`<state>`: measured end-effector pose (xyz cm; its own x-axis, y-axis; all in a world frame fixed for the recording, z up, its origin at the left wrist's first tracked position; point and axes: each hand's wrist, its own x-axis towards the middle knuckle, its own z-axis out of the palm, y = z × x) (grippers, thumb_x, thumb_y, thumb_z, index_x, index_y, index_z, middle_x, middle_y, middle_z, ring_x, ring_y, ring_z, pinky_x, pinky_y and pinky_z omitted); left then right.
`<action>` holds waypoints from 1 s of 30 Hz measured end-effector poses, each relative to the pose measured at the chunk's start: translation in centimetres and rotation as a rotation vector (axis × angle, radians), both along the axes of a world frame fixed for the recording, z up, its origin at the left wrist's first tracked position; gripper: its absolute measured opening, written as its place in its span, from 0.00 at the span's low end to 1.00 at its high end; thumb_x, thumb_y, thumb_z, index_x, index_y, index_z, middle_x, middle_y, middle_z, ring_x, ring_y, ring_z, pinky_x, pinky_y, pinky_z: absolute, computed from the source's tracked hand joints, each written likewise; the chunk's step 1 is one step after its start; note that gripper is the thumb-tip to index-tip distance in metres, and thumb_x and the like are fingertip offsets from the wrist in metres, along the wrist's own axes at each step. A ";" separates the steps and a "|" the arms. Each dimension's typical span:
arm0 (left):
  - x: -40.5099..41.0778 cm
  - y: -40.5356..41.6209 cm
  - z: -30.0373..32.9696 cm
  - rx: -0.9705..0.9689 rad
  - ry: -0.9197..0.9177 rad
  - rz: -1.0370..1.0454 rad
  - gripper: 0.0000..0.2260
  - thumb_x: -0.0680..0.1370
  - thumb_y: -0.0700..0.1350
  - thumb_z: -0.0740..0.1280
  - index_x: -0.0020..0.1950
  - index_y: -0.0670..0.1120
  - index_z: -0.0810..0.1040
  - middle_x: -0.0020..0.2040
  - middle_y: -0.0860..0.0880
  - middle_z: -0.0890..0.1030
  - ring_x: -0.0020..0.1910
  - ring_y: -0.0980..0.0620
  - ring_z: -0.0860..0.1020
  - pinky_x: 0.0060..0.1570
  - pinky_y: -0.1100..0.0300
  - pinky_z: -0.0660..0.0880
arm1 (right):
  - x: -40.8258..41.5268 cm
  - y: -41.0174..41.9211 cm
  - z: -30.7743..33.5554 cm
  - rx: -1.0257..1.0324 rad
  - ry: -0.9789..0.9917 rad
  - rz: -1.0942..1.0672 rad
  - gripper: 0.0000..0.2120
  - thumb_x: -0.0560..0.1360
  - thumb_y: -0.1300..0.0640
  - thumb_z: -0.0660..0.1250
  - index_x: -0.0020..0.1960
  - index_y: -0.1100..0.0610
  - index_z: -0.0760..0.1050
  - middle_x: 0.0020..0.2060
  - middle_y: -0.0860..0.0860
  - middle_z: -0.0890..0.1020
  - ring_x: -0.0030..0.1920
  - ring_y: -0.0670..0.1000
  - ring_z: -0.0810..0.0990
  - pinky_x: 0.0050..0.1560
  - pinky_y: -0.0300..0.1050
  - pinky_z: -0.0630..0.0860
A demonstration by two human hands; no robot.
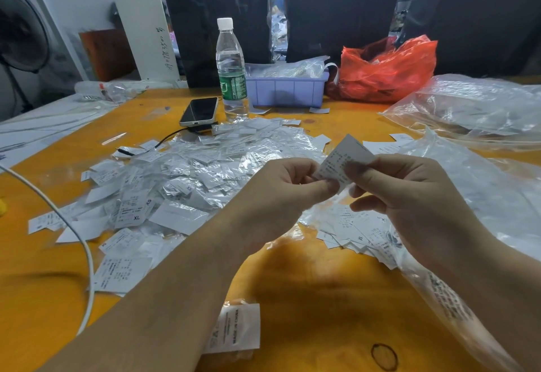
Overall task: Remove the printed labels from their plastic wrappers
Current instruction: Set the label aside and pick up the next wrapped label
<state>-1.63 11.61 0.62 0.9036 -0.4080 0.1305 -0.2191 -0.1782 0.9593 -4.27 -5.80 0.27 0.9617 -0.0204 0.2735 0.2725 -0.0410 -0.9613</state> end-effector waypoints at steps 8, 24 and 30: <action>0.2 0.2 0.0 0.016 0.000 0.029 0.05 0.77 0.43 0.70 0.49 0.43 0.83 0.38 0.50 0.80 0.30 0.61 0.73 0.32 0.71 0.70 | 0.1 -0.5 0.2 0.037 -0.005 0.046 0.05 0.69 0.56 0.71 0.44 0.53 0.83 0.36 0.50 0.83 0.36 0.49 0.79 0.37 0.44 0.79; 0.1 0.0 0.0 0.045 0.042 0.050 0.06 0.77 0.46 0.69 0.44 0.46 0.82 0.40 0.47 0.81 0.41 0.53 0.77 0.44 0.59 0.72 | -0.7 0.3 0.3 -0.343 -0.209 -0.074 0.08 0.73 0.61 0.70 0.41 0.49 0.83 0.37 0.47 0.84 0.40 0.53 0.81 0.45 0.61 0.79; 0.7 0.7 0.0 0.070 0.049 0.186 0.02 0.77 0.46 0.70 0.47 0.50 0.82 0.42 0.50 0.83 0.39 0.58 0.79 0.37 0.66 0.73 | -0.4 -0.4 0.5 -0.381 -0.197 -0.133 0.08 0.73 0.59 0.70 0.41 0.47 0.82 0.36 0.43 0.83 0.37 0.47 0.81 0.40 0.44 0.81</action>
<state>-0.90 12.34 0.61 0.9688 -0.2401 0.0612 -0.1290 -0.2782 0.9518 -4.67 -6.24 0.81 0.8863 -0.0027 0.4631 0.4173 -0.4289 -0.8012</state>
